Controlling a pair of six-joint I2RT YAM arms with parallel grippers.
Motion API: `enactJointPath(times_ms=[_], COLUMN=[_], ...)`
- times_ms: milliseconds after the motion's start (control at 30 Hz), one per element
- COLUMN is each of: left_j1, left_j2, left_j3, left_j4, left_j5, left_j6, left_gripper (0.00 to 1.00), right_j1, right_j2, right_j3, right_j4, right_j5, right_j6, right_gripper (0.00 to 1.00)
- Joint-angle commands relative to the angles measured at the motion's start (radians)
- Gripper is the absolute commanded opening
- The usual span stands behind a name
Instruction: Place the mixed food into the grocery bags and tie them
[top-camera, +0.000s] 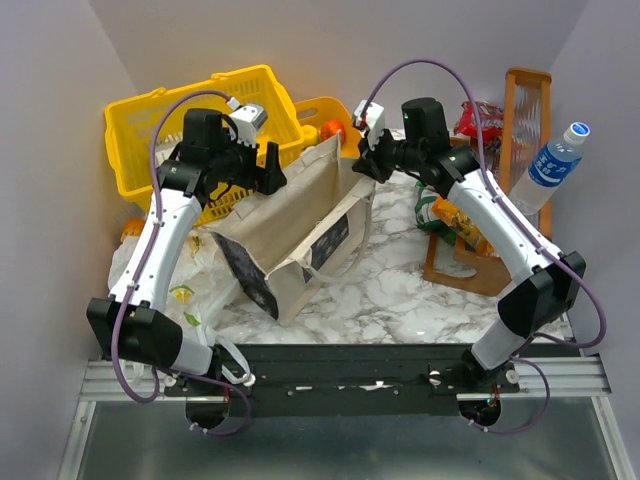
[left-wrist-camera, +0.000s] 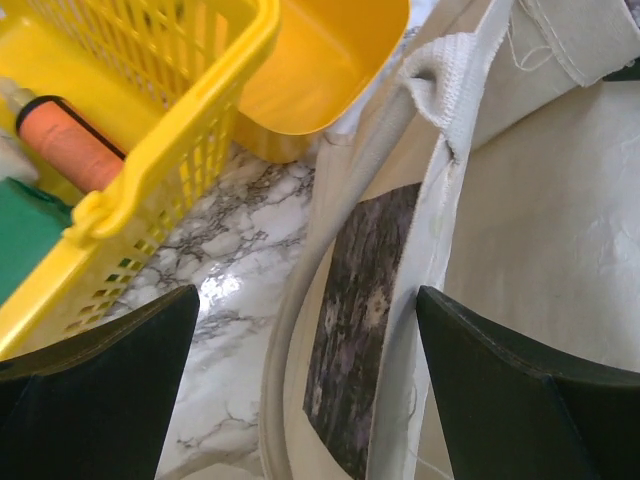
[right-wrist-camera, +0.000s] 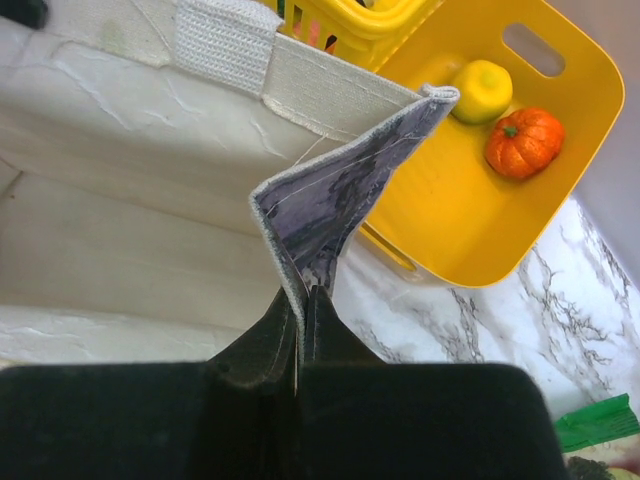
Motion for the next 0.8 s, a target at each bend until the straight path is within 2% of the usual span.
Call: enactJointPath(times_ms=[0, 167, 267, 300, 333, 367, 400, 433, 467, 533, 567, 633, 700, 767], left_j1=[0.004, -0.002, -0.016, -0.02, -0.025, -0.028, -0.03, -0.03, -0.03, -0.031, -0.033, -0.043, -0.056, -0.082], left_j2=[-0.028, -0.022, -0.032, -0.039, -0.04, -0.043, -0.048, -0.052, -0.057, -0.085, -0.097, -0.128, -0.155, -0.169], left_j3=[-0.014, -0.08, -0.121, -0.13, -0.144, -0.152, -0.156, -0.161, -0.163, -0.182, -0.193, -0.231, -0.258, -0.293], left_j4=[-0.014, 0.003, 0.035, 0.044, 0.053, 0.073, 0.084, 0.093, 0.118, 0.145, 0.177, 0.214, 0.262, 0.302], left_j5=[0.152, 0.25, 0.31, 0.321, 0.342, 0.349, 0.338, 0.265, 0.211, 0.119, 0.079, 0.024, -0.041, -0.084], left_j6=[0.017, 0.014, -0.022, -0.026, -0.034, -0.04, -0.052, -0.09, -0.117, -0.152, -0.182, -0.226, -0.275, -0.299], left_gripper=[0.99, 0.97, 0.79, 0.61, 0.49, 0.35, 0.09, 0.0, 0.0, 0.0, 0.0, 0.0, 0.0, 0.0], right_j1=[0.006, 0.006, 0.006, 0.008, 0.008, 0.008, 0.008, 0.009, 0.011, 0.014, 0.014, 0.014, 0.014, 0.015], right_j2=[-0.046, -0.025, -0.003, 0.014, 0.026, 0.035, 0.051, 0.052, 0.051, 0.01, -0.015, -0.09, -0.144, -0.217], right_j3=[0.0, 0.049, 0.102, 0.118, 0.141, 0.177, 0.2, 0.222, 0.239, 0.253, 0.247, 0.205, 0.155, 0.048], right_j4=[0.086, 0.1, 0.1, 0.1, 0.1, 0.098, 0.095, 0.089, 0.075, 0.073, 0.075, 0.074, 0.074, 0.08], right_j5=[-0.033, 0.036, 0.066, 0.076, 0.088, 0.112, 0.132, 0.154, 0.19, 0.224, 0.259, 0.296, 0.346, 0.324], right_j6=[-0.012, 0.012, 0.009, 0.016, 0.031, 0.045, 0.066, 0.121, 0.152, 0.26, 0.304, 0.459, 0.569, 0.71], right_gripper=[0.01, 0.02, 0.03, 0.03, 0.03, 0.1, 0.23, 0.36, 0.54, 0.69, 0.81, 0.87, 0.88, 0.88])
